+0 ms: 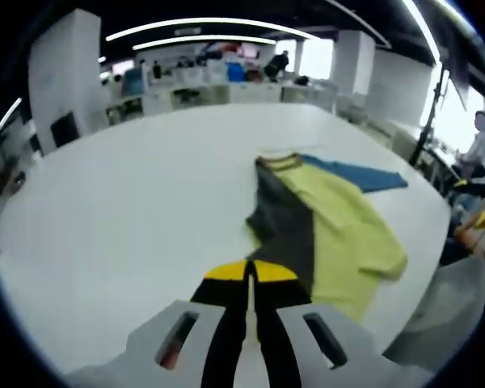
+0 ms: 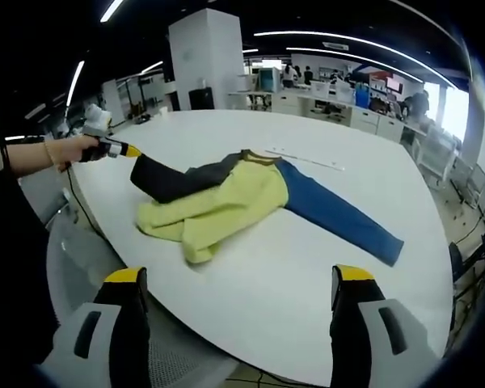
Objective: Fold the garment on the visible template until the final outline fits inside the template.
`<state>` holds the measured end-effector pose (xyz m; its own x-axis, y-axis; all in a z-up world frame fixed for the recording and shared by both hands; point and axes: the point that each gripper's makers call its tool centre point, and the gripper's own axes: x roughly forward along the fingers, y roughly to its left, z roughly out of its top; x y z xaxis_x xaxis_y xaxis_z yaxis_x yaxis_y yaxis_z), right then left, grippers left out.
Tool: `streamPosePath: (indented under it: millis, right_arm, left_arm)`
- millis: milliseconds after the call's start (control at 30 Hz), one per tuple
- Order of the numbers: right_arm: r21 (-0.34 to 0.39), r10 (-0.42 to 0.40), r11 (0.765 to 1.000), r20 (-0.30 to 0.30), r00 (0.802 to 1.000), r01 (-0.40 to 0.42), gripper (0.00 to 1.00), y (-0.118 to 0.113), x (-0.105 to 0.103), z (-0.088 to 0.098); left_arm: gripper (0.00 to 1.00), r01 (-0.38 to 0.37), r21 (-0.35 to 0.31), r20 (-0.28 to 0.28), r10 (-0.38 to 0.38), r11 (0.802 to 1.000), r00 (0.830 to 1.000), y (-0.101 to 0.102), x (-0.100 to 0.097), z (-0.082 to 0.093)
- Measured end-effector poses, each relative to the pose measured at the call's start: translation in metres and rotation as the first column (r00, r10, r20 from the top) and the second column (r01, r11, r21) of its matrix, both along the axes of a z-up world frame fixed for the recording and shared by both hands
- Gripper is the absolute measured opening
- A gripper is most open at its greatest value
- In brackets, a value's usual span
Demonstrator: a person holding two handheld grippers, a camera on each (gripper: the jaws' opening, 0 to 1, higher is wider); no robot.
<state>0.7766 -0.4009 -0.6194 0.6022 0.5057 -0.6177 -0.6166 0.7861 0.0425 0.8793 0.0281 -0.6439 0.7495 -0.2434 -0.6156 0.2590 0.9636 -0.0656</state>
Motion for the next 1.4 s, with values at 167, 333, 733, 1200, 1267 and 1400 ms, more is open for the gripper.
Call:
streamPosePath:
  millis: [167,333,733,1200,1267,1400]
  right_arm:
    - [-0.003,-0.001,1.000,-0.001,1.000,0.001,0.94,0.000,0.000,-0.001]
    - [-0.007,0.000,1.000,-0.004,1.000,0.000,0.94,0.000,0.000,-0.002]
    - [-0.018,-0.008,1.000,-0.007,1.000,0.008,0.94,-0.002,0.000,0.000]
    - [-0.026,-0.003,1.000,-0.016,1.000,0.003,0.94,0.006,0.002,-0.001]
    - [-0.029,-0.004,1.000,-0.018,1.000,0.003,0.94,0.006,0.002,-0.002]
    - [-0.035,-0.002,0.999,-0.026,1.000,0.002,0.94,0.007,0.002,-0.002]
  left_arm:
    - [0.00,-0.050,-0.003,0.006,0.050,0.999,0.999,0.021,0.004,0.002]
    - [0.00,-0.095,0.000,0.013,0.095,0.995,0.995,0.042,0.009,0.003]
    - [0.00,-0.284,0.006,0.033,0.284,0.959,0.958,0.107,0.016,0.003]
    - [0.00,-0.437,0.018,0.064,0.435,0.899,0.898,0.162,0.016,0.009]
    - [0.00,-0.461,0.021,0.064,0.459,0.887,0.886,0.179,0.017,0.005]
    - [0.00,-0.503,0.027,0.076,0.500,0.864,0.863,0.200,0.017,0.001]
